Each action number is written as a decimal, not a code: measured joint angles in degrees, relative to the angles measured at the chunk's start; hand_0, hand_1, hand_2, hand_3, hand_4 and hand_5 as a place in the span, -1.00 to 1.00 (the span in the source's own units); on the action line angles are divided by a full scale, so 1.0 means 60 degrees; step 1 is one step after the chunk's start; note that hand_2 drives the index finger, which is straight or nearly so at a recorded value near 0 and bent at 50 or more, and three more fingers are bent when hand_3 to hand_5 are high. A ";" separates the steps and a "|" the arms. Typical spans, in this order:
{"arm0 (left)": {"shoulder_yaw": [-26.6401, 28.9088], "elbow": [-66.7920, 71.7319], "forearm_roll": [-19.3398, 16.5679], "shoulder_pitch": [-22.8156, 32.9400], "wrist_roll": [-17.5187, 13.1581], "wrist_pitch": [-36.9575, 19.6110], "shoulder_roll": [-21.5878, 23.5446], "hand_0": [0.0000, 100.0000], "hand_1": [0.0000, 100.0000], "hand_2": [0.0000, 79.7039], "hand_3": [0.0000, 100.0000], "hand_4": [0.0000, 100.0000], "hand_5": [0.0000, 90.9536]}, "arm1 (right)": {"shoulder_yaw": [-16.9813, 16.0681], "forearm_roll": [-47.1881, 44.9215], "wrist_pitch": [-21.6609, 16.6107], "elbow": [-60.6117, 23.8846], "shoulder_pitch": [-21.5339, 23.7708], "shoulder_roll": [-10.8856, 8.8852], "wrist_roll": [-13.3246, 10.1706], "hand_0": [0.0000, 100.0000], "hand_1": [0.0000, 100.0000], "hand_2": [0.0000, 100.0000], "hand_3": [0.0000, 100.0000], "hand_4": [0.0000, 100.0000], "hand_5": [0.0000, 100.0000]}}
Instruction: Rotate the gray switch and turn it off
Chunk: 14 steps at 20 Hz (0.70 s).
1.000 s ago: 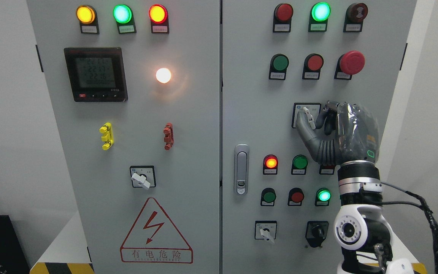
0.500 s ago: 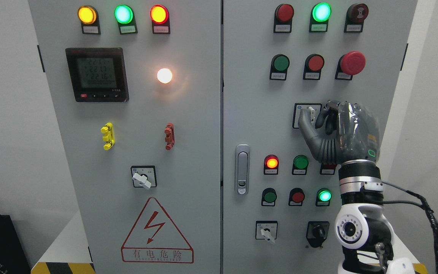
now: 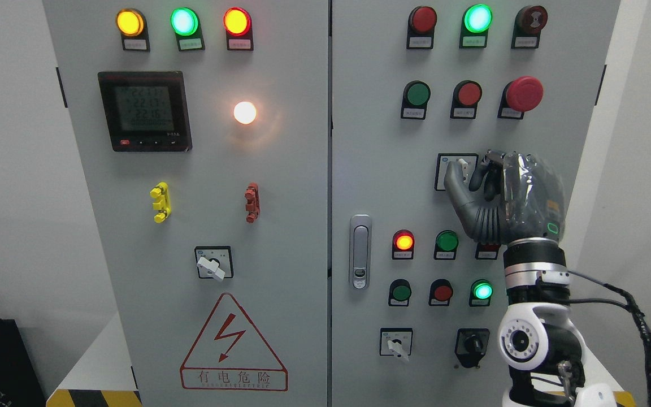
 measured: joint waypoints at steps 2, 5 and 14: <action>0.0000 0.0000 0.0000 0.0000 0.0000 0.0000 0.0000 -0.76 -0.22 -1.00 -1.00 -1.00 -1.00 | -0.0003 -0.0004 -0.0031 -0.0017 0.0015 0.0000 0.0008 0.15 -0.21 0.56 1.00 0.80 1.00; 0.0000 0.0000 0.0000 -0.0001 0.0000 0.0000 0.0000 -0.76 -0.22 -1.00 -1.00 -1.00 -1.00 | -0.0005 -0.0008 -0.0048 -0.0054 0.0031 -0.0002 0.0018 0.13 -0.20 0.56 1.00 0.80 1.00; 0.0000 0.0000 0.0000 -0.0001 0.0000 0.0000 0.0000 -0.76 -0.22 -1.00 -1.00 -1.00 -1.00 | -0.0008 -0.0007 -0.0083 -0.0198 0.0075 -0.0052 0.0052 0.11 -0.18 0.56 1.00 0.81 1.00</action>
